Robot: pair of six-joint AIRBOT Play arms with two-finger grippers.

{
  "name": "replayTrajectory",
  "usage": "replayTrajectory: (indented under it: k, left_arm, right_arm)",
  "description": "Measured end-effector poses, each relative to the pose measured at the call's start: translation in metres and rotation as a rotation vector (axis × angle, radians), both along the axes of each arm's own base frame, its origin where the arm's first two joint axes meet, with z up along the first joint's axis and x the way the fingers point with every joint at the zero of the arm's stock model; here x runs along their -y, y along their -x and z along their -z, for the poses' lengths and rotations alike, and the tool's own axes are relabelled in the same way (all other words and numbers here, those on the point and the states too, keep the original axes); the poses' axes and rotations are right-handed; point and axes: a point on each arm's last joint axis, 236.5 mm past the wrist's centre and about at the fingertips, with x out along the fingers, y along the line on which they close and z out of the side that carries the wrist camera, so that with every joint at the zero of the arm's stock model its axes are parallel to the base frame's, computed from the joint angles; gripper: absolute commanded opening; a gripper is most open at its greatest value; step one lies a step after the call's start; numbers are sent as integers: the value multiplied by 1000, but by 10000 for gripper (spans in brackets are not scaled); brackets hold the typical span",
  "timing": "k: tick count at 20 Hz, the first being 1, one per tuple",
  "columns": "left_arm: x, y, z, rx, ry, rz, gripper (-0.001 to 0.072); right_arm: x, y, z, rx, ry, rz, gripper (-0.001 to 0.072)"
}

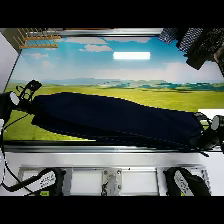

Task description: Fold the clothes and pants, and hang the long-sleeved shirts on hangers.

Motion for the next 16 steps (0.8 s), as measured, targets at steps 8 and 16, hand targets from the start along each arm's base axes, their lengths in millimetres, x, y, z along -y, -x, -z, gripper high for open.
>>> replayTrajectory:
  k: [8,16]
  left_arm:
    - [-1,21,-30,40,-70,60,8]
    - [2,97,28,-191,-59,90,9]
  right_arm:
    - [10,5,-6,4,53,10,1]
    - [15,8,-6,-15,76,20,2]
